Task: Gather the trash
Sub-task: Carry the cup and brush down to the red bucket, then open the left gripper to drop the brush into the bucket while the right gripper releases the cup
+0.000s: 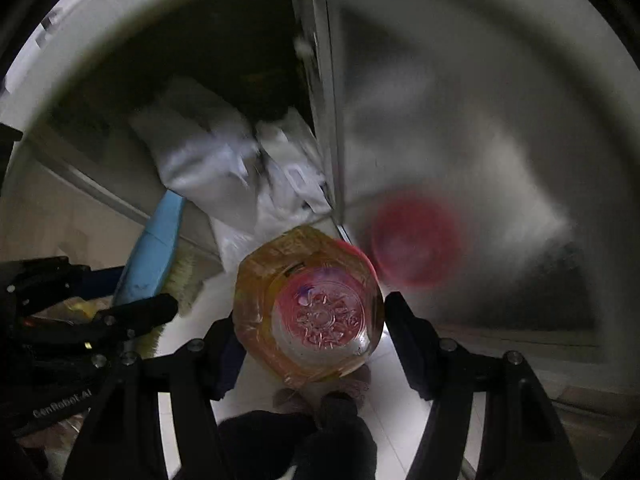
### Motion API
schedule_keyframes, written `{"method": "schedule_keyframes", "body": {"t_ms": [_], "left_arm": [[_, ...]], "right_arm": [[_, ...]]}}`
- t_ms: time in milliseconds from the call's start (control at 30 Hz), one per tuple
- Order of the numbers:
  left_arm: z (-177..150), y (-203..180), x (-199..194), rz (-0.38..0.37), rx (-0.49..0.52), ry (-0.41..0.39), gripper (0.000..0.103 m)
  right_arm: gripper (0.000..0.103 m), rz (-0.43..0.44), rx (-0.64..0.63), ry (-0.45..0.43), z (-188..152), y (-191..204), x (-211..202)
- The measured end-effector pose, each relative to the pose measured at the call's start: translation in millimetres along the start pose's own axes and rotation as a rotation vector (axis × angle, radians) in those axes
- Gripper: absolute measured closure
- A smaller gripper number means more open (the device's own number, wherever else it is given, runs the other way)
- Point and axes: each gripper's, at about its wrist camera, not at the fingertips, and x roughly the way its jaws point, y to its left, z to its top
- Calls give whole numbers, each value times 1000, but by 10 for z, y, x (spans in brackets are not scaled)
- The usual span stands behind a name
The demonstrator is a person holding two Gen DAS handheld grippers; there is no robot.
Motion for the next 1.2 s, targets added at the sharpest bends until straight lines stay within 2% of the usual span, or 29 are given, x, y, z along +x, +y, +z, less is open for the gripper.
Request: {"method": "schedule_keyframes", "body": {"t_ms": [167, 467, 500, 567, 633, 700, 933, 1200], "left_arm": [[-56, 100, 533, -58, -36, 34, 68], [-58, 47, 954, -88, 22, 39, 67], [-54, 38, 962, -93, 30, 39, 65], [-30, 40, 960, -91, 35, 28, 51], [-8, 66, 950, -81, 43, 15, 31], [11, 105, 963, -53, 44, 18, 16], [-18, 194, 954, -10, 26, 34, 13], [-51, 342, 1040, 18, -18, 39, 13]], "right_arm": [[40, -40, -12, 6, -63, -72, 436], [40, -71, -11, 3, -123, -161, 822], [40, -79, -13, 7, -140, -161, 863], [40, -71, 1, 14, -176, -198, 861], [40, -76, 9, 17, -179, -196, 856], [40, -83, 11, 14, -175, -200, 851], [40, -73, 15, 24, -195, -194, 784], [40, -69, -7, 56, -116, -100, 974]]}}
